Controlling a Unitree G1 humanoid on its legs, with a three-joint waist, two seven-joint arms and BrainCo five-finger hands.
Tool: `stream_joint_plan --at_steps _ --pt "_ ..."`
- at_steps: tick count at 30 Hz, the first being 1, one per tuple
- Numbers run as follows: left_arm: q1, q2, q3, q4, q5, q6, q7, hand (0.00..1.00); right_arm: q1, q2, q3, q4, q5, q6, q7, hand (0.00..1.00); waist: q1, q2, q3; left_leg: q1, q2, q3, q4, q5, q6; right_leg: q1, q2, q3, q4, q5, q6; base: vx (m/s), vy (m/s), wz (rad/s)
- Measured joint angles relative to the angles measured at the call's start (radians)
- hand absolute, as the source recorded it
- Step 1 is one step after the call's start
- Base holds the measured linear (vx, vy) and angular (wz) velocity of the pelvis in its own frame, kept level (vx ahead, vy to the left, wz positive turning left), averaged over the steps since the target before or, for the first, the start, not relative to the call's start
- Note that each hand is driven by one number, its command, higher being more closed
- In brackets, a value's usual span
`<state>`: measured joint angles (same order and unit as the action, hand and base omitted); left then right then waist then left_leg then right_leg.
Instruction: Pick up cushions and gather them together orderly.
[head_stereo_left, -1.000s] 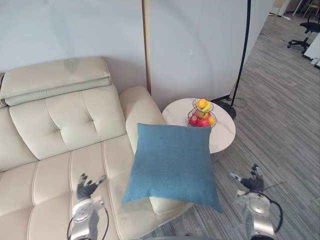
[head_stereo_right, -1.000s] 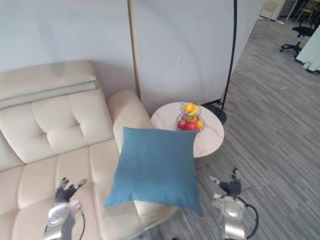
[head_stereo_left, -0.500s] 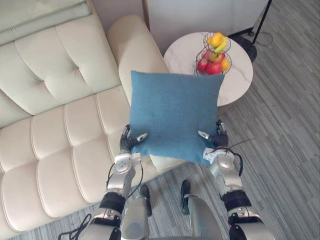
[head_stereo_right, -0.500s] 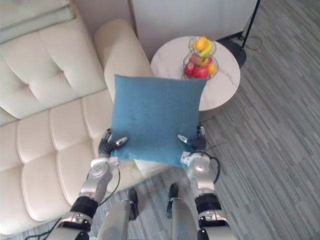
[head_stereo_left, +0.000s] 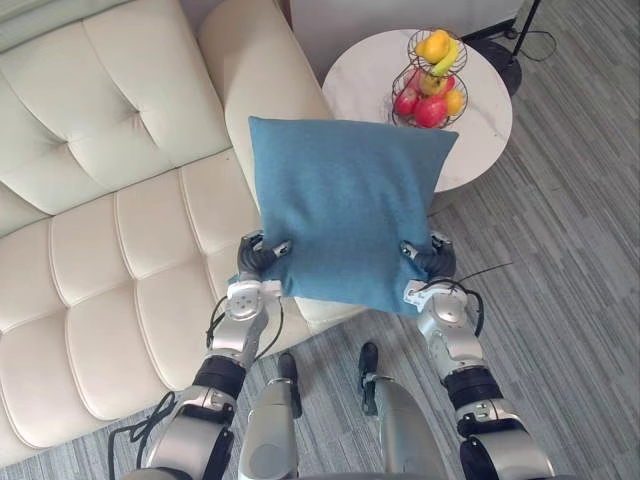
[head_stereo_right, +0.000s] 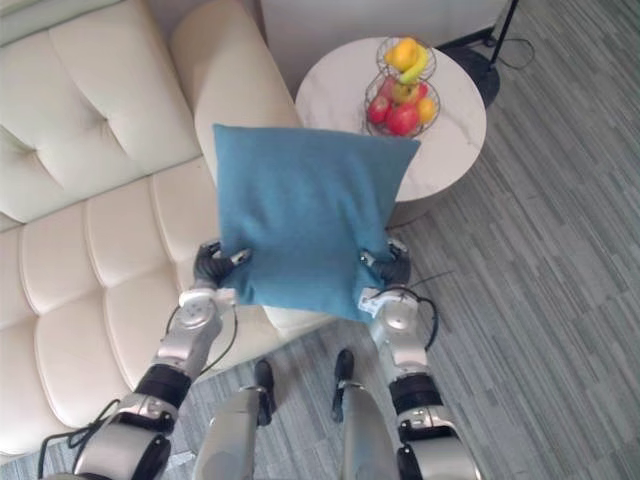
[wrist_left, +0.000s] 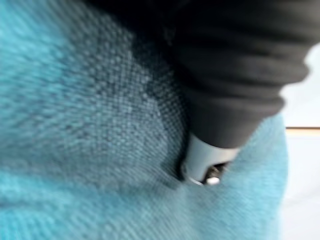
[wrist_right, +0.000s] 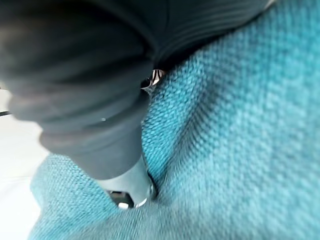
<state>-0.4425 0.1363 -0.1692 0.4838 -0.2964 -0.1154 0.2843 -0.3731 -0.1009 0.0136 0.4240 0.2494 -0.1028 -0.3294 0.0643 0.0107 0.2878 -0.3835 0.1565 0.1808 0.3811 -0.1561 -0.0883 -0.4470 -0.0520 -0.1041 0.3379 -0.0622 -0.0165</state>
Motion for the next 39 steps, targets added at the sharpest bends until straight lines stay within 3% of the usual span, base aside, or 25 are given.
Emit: stream_joint_plan --at_steps 12,21,24,31,35,38,39 --pt "0.310 -0.028 -0.070 -0.294 -0.001 -0.005 -0.021 1.00 0.341 0.028 0.036 -0.280 -0.016 -0.003 0.027 1.00 -0.001 0.000 -0.015 0.232 -0.027 -0.010 -0.194 0.048 -0.010 0.208 0.000 -0.021 -0.110 -0.004 0.005 0.05 0.006 0.07" --pt "0.564 -0.078 -0.056 -0.454 -0.001 -0.005 -0.056 1.00 0.553 0.061 0.069 -0.442 -0.054 -0.003 0.089 1.00 -0.002 -0.001 -0.158 0.358 -0.032 -0.013 -0.297 0.069 -0.013 0.336 0.017 -0.030 -0.208 0.002 0.011 0.07 0.008 0.03" --pt "0.601 -0.082 -0.055 -0.499 -0.002 -0.005 -0.072 1.00 0.593 0.062 0.073 -0.490 -0.057 -0.007 0.096 1.00 -0.002 0.001 -0.180 0.388 -0.032 -0.020 -0.304 0.068 -0.011 0.382 0.018 -0.038 -0.238 0.010 0.015 0.02 0.016 0.08" --pt "0.661 -0.094 -0.056 -0.514 -0.002 -0.005 -0.077 1.00 0.641 0.061 0.087 -0.523 -0.123 -0.009 0.105 1.00 0.002 0.003 -0.221 0.399 -0.034 -0.031 -0.295 0.061 -0.001 0.421 0.017 -0.048 -0.276 0.032 0.019 -0.04 0.010 0.07" --pt "0.663 -0.094 -0.056 -0.543 -0.002 -0.005 -0.074 1.00 0.633 0.056 0.093 -0.523 -0.131 -0.010 0.098 1.00 0.003 0.008 -0.220 0.333 -0.041 -0.070 -0.249 0.061 -0.001 0.402 0.005 -0.095 -0.259 0.031 0.018 -0.07 0.002 0.31" --pt "0.654 -0.095 -0.043 -0.595 -0.005 -0.008 -0.066 1.00 0.571 0.037 0.110 -0.522 -0.132 -0.010 0.078 1.00 0.010 0.014 -0.223 0.224 -0.045 -0.085 -0.193 0.077 0.011 0.296 -0.024 -0.131 -0.182 0.016 0.011 -0.11 0.013 0.35" --pt "0.644 -0.097 -0.043 -0.591 -0.012 -0.008 -0.064 1.00 0.551 0.029 0.109 -0.517 -0.132 -0.010 0.069 1.00 0.008 0.012 -0.224 0.222 -0.057 -0.081 -0.226 0.105 0.026 0.281 -0.055 -0.150 -0.177 0.020 0.007 -0.11 0.063 0.57"
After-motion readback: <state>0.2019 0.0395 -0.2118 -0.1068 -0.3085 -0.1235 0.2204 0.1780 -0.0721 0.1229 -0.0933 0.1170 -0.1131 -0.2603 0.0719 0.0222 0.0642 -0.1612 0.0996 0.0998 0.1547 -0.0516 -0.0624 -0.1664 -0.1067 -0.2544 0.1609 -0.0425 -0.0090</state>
